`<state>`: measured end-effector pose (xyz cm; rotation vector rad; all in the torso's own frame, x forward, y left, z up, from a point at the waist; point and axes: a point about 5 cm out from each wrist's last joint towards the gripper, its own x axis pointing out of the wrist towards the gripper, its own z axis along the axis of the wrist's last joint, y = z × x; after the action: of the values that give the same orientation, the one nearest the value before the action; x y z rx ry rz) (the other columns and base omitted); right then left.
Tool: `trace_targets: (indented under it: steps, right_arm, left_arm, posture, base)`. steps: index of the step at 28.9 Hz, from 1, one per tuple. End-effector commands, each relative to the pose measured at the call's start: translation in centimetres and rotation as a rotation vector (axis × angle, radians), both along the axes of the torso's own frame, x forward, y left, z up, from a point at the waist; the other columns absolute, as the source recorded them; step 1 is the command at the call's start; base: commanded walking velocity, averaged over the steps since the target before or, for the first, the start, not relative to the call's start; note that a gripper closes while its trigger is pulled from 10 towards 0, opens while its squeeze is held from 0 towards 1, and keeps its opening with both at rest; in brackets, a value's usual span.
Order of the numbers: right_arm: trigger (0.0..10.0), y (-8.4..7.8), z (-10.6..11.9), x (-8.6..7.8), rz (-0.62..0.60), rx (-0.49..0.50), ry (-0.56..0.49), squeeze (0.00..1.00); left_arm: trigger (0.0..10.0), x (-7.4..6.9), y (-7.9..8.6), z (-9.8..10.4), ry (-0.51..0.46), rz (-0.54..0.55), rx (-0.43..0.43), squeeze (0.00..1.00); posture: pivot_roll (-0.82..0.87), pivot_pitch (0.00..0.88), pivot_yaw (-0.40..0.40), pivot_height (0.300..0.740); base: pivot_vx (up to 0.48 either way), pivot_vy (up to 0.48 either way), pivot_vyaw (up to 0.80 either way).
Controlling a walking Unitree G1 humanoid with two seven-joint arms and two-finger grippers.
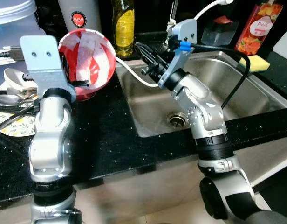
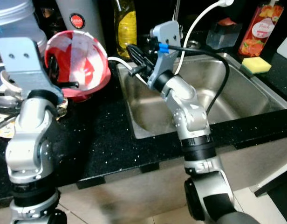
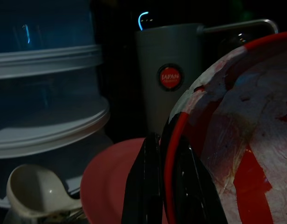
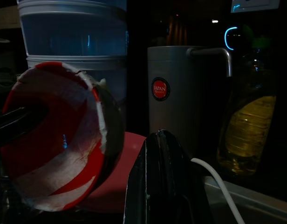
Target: Kitchen organization
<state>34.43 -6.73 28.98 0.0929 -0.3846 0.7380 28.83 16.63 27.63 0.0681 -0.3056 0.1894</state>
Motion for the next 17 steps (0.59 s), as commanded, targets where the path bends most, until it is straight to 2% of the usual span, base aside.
trace_targets:
  steps: [1, 2, 4, 5, 15, 16, 17]
  right_arm:
    - [10.0, 0.3, 0.4, -0.3, 0.012, 0.009, -0.006, 0.00]
    - [10.0, 0.5, 0.4, -0.3, 0.015, 0.011, -0.001, 0.27]
    - [10.0, 0.6, 0.3, -0.4, 0.016, 0.013, 0.003, 0.27]
    - [10.0, 0.8, 0.3, -0.5, 0.028, 0.017, 0.009, 1.00]
    - [10.0, 1.3, 0.2, -1.0, 0.084, 0.046, 0.065, 1.00]
    - [10.0, 1.4, 0.2, -1.0, 0.092, 0.051, 0.077, 0.90]
    - [10.0, 1.4, 0.3, -1.1, 0.110, 0.061, 0.092, 0.00]
  left_arm:
    - [10.0, 0.2, -0.3, 0.3, -0.024, -0.004, 0.014, 0.00]
    - [10.0, 0.2, -0.4, 0.3, -0.026, -0.008, 0.015, 0.00]
    - [10.0, 0.2, -0.5, 0.3, -0.028, -0.009, 0.016, 0.00]
    - [10.0, 0.3, -0.5, 0.4, -0.033, -0.009, 0.017, 0.00]
    - [10.0, 0.4, -0.4, 0.4, -0.048, 0.004, 0.022, 0.00]
    - [10.0, 0.4, -0.5, 0.4, -0.049, 0.005, 0.022, 0.00]
    - [10.0, 0.4, -0.5, 0.3, -0.048, 0.005, 0.023, 0.00]
  posture:
    - [0.01, 0.000, -0.029, 0.740]
    - [0.01, 0.000, -0.028, 0.740]
    - [0.01, 0.000, -0.028, 0.740]
    - [0.01, 0.000, -0.028, 0.740]
    - [0.01, 0.000, -0.033, 0.740]
    - [0.01, 0.000, -0.033, 0.740]
    - [0.01, 0.000, -0.034, 0.740]
  base:
    - [0.000, 0.000, 0.00]
    - [0.000, 0.000, 0.00]
    - [0.000, 0.000, 0.00]
    - [0.000, 0.000, 0.00]
    - [0.000, 0.000, 0.00]
    - [0.000, 0.000, 0.00]
    - [0.000, 0.000, 0.00]
